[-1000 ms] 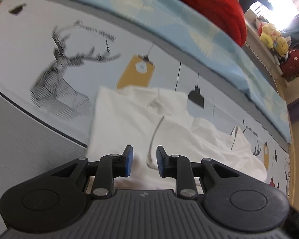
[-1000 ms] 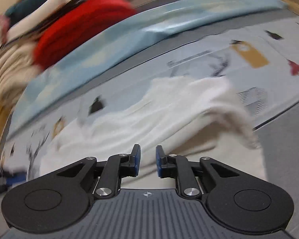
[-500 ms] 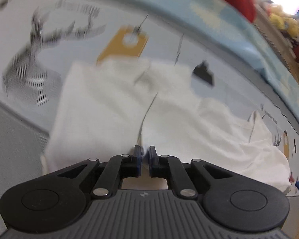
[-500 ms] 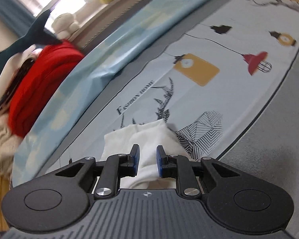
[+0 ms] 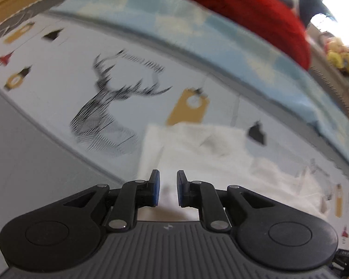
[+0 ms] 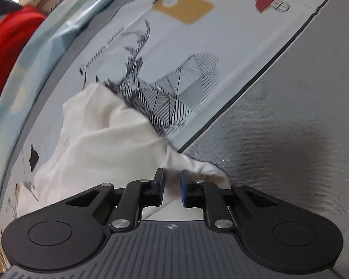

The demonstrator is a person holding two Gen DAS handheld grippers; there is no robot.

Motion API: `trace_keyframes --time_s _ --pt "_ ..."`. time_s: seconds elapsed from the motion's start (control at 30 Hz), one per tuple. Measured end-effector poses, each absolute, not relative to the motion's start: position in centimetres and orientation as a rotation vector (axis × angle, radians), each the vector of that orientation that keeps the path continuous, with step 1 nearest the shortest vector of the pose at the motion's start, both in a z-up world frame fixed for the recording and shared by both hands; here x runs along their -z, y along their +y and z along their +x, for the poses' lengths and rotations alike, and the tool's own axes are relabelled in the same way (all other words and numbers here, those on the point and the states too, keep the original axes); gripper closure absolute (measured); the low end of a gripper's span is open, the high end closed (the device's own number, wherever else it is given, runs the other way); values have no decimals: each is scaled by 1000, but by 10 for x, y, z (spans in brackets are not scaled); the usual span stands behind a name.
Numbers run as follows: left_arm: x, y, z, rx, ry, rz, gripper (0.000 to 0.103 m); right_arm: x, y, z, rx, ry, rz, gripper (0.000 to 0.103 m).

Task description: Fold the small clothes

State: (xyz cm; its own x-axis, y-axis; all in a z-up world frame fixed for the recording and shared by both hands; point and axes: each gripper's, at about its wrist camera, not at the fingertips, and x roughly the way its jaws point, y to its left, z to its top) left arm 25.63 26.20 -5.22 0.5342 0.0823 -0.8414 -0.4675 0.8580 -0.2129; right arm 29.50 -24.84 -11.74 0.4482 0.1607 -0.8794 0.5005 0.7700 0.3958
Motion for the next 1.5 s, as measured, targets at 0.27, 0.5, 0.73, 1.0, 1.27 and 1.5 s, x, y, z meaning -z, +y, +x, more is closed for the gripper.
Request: trace_keyframes --time_s 0.27,0.5,0.73,1.0,1.27,1.5 --pt "77 264 269 -326 1027 -480 86 76 -234 307 149 844 621 82" --pt "82 262 274 -286 1042 -492 86 85 -209 348 40 860 546 76" --pt "88 263 280 -265 1059 -484 86 96 -191 375 -15 901 312 100" --pt "95 269 282 -233 1083 -496 86 83 -245 380 122 718 475 99" --pt "103 300 279 -288 1098 -576 78 83 -230 371 61 896 432 74" --pt "118 304 277 -287 1156 -610 75 97 -218 343 -41 1053 376 74"
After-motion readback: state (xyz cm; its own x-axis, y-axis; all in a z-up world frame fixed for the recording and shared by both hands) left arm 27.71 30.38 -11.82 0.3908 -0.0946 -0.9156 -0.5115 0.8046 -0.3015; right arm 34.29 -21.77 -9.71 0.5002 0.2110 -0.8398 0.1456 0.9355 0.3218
